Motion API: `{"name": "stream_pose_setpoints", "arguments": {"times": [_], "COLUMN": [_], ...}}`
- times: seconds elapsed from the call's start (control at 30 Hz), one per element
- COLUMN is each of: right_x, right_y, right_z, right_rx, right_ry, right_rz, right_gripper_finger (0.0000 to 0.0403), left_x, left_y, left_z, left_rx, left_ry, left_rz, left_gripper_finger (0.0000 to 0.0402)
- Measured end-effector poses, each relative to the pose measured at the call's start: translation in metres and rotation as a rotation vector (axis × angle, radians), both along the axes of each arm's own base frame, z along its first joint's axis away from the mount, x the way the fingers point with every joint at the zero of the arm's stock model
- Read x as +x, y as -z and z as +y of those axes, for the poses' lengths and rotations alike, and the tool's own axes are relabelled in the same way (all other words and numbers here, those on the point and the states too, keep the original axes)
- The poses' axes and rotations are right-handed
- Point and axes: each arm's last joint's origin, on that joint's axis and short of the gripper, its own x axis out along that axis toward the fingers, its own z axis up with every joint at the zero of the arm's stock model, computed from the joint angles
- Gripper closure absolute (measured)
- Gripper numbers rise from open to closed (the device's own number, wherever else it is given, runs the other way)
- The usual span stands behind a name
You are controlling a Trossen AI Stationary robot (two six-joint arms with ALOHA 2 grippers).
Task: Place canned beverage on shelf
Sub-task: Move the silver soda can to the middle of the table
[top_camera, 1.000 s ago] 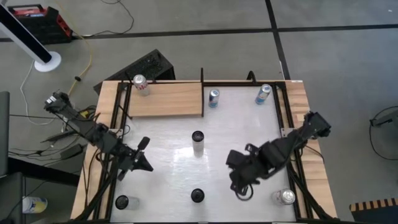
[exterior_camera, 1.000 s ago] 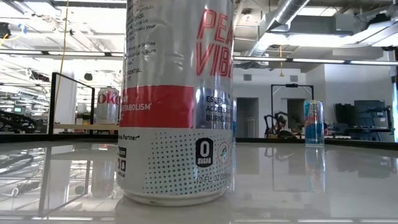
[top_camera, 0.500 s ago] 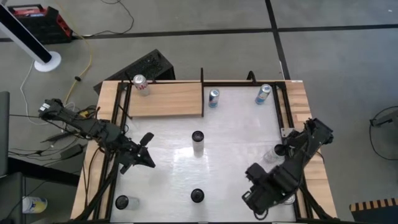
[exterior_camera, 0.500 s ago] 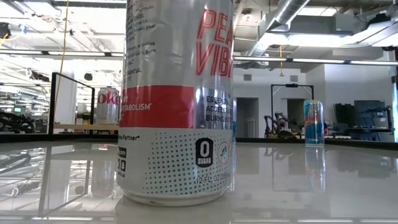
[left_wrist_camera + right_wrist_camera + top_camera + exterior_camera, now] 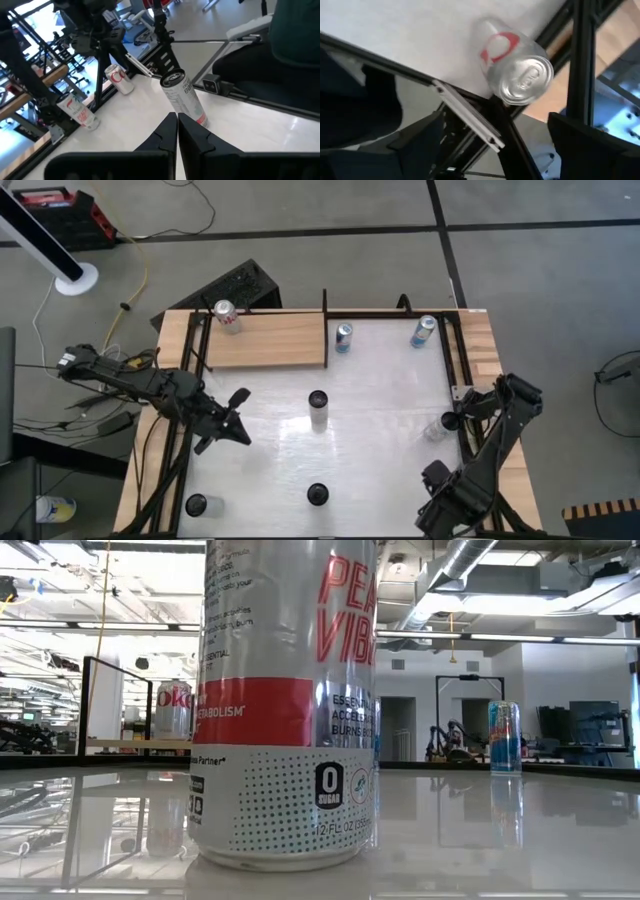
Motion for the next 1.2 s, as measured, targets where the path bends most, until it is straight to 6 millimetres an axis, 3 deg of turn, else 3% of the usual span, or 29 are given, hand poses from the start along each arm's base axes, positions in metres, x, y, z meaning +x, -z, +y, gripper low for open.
{"name": "stream_pose_setpoints", "arguments": {"times": [0.27,0.47,0.7,1.2], "right_x": [-0.041,-0.055,-0.055,-0.047], "right_y": [0.005,0.006,0.027,0.05], "right_z": [-0.011,-0.027,-0.029,-0.015], "right_rx": [-0.039,0.017,0.021,-0.007], "right_ry": [0.077,0.172,0.181,0.091], "right_rz": [0.015,-0.148,-0.128,-0.098], "right_gripper_finger": [0.0009,0.0004,0.0004,0.0003], "left_x": [0.0,0.0,0.0,0.0], "left_y": [-0.001,0.0,0.001,0.003], "left_z": [0.0,0.0,0.0,0.0], "left_rx": [-0.033,-0.035,-0.061,-0.084], "left_ry": [-0.005,-0.005,-0.011,-0.019], "left_rz": [0.015,0.017,0.047,0.092], "left_gripper_finger": [0.0402,0.0402,0.0402,0.0402]}}
